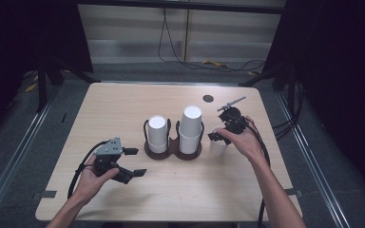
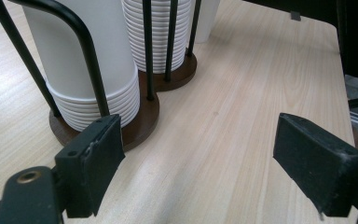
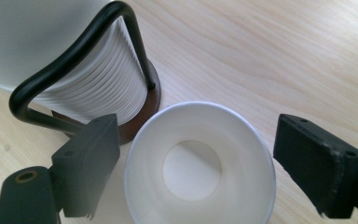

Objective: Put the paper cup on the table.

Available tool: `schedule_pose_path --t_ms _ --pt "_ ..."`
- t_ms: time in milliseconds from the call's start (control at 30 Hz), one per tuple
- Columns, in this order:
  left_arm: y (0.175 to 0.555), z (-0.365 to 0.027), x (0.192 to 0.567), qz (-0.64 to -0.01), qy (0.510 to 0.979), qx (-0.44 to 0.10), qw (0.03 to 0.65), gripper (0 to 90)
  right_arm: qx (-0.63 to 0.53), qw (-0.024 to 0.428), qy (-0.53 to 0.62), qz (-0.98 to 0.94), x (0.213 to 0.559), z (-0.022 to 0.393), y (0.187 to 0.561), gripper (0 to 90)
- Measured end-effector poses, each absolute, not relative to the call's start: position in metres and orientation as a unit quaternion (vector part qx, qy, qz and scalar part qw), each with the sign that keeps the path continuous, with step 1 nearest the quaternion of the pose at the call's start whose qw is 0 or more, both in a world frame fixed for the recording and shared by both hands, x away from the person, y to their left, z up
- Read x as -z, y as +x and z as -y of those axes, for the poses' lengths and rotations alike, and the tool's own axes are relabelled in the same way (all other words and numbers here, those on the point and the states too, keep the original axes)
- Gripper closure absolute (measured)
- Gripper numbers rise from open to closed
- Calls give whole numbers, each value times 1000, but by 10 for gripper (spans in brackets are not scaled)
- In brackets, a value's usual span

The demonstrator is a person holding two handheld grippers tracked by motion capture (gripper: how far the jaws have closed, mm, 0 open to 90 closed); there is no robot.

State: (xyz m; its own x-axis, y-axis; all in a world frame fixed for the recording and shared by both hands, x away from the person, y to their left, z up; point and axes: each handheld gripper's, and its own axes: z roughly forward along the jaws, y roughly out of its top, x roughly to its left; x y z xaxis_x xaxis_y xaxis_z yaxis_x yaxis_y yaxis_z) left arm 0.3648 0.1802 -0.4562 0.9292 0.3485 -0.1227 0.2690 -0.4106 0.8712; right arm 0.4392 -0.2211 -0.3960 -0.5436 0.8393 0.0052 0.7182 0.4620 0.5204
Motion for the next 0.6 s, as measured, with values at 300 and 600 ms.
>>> schedule_pose_path --t_ms 300,600 --pt "365 -180 455 -195 833 -45 516 159 -291 154 470 -819 392 228 433 144" --pt "363 -180 452 -197 837 -56 507 158 -347 177 468 -793 390 238 419 146"
